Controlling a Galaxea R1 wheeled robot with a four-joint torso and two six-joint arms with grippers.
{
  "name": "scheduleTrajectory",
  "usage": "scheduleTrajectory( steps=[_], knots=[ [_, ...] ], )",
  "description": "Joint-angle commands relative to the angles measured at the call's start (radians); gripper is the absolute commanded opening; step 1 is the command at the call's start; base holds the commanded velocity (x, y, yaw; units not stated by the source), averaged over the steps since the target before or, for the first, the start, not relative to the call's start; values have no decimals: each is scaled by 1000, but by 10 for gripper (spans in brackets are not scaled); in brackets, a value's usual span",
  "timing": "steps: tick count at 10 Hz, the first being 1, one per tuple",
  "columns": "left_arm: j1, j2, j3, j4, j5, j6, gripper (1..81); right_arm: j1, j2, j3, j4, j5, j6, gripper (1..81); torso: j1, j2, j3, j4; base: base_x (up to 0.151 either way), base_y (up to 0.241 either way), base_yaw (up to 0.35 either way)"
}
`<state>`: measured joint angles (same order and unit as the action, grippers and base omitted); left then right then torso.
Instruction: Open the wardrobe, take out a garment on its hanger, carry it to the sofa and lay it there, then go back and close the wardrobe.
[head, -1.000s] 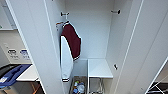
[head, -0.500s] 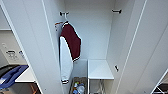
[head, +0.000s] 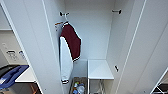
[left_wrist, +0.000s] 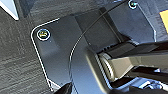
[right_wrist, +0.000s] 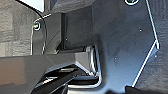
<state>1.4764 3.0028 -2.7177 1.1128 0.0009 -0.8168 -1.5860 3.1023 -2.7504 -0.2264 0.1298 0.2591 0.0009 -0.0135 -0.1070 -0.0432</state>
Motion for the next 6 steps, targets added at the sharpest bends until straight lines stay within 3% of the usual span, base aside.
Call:
scheduleTrajectory(
  steps=[1, 3, 6],
  knots=[
    [-20, -13, -1, -146, 85, -22, 811, 37, 8, 2, -7, -53, -1, 811, 0, 0, 0, 0, 0, 0, 0],
    [-21, 3, -1, -231, 183, 25, 811, 40, 8, 6, -7, -55, -1, 811, 0, 0, 0, 0, 0, 0, 0],
    [-50, -7, 4, -692, 179, 591, 811, 45, 6, 9, 2, -52, 5, 811, 0, 0, 0, 0, 0, 0, 0]
  ],
)
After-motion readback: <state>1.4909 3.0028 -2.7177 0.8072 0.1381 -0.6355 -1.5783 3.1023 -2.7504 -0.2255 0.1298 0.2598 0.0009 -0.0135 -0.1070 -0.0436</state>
